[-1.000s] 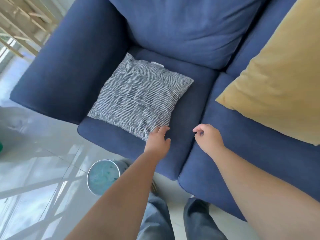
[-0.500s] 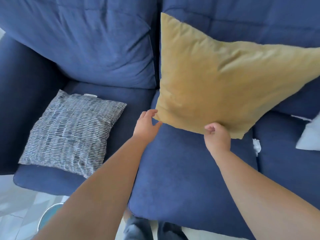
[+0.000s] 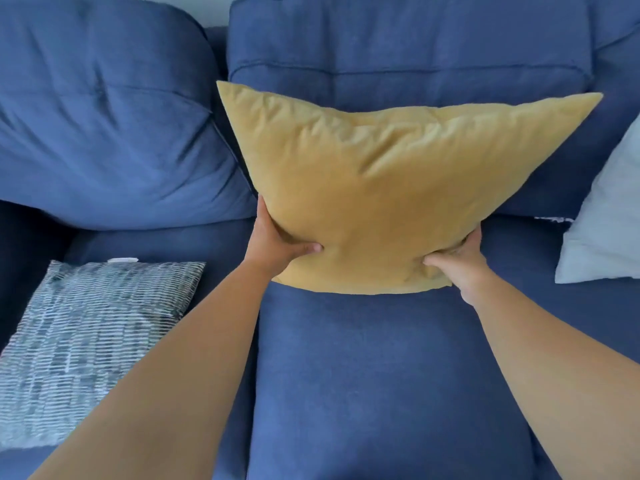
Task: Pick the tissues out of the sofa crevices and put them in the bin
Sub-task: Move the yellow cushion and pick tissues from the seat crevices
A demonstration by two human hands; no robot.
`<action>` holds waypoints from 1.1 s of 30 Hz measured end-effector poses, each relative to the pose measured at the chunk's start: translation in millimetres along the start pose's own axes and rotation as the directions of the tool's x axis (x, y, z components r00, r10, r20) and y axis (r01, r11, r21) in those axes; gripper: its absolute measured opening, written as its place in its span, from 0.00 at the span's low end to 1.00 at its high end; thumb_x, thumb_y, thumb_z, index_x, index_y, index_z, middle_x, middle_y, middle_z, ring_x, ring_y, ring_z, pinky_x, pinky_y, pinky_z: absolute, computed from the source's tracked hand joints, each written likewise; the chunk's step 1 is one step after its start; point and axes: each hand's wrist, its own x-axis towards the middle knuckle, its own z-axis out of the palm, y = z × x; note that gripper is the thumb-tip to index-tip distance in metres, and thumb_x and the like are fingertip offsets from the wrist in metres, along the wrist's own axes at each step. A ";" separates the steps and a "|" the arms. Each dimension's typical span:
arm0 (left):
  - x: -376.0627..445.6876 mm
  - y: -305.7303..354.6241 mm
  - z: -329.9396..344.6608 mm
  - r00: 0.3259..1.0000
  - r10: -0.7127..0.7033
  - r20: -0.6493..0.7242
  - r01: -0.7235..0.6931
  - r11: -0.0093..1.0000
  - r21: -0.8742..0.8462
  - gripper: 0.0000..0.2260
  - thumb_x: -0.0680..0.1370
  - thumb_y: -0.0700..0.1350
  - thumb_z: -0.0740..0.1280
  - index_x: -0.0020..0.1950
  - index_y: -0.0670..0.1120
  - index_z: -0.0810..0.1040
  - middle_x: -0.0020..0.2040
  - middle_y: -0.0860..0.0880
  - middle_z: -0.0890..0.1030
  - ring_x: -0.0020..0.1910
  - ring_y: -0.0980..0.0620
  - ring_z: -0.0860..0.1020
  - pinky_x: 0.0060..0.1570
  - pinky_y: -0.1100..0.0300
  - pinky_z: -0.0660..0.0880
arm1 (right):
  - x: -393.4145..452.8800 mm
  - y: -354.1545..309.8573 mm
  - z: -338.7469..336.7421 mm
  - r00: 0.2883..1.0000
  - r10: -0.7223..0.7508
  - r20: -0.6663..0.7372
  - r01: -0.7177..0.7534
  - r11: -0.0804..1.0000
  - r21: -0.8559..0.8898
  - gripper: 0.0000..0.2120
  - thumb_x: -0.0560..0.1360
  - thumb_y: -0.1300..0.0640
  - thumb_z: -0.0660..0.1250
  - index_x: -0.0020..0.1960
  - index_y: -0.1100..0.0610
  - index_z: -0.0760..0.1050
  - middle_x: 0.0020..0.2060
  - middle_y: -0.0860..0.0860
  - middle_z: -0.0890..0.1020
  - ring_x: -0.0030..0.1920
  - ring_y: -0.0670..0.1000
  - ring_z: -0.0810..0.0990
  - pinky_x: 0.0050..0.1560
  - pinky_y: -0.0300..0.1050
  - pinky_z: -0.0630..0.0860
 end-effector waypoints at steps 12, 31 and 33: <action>-28.3 28.5 4.0 0.982 -0.187 0.025 0.187 0.982 0.005 0.13 0.70 0.51 0.77 0.43 0.54 0.74 0.43 0.60 0.77 0.43 0.61 0.76 0.38 0.67 0.70 | -12.0 18.4 -20.0 0.999 0.019 0.029 -0.028 0.945 0.325 0.08 0.72 0.51 0.72 0.50 0.51 0.80 0.48 0.48 0.84 0.55 0.53 0.80 0.58 0.47 0.73; -117.6 -62.0 22.1 0.829 -0.559 0.007 0.551 0.820 0.153 0.20 0.71 0.60 0.72 0.57 0.52 0.73 0.51 0.54 0.79 0.52 0.50 0.79 0.48 0.54 0.76 | -73.8 99.1 -11.6 0.971 0.239 0.010 -0.236 0.963 -0.132 0.10 0.76 0.51 0.61 0.51 0.57 0.74 0.43 0.53 0.80 0.40 0.50 0.77 0.36 0.44 0.70; -111.8 -63.4 35.0 0.841 -0.517 -0.160 0.541 0.797 0.268 0.30 0.71 0.59 0.72 0.67 0.50 0.67 0.62 0.52 0.72 0.61 0.46 0.73 0.60 0.48 0.72 | -63.0 96.3 -8.5 0.973 0.227 -0.031 -0.229 0.950 -0.214 0.12 0.75 0.50 0.63 0.54 0.55 0.67 0.41 0.52 0.77 0.38 0.51 0.76 0.34 0.46 0.70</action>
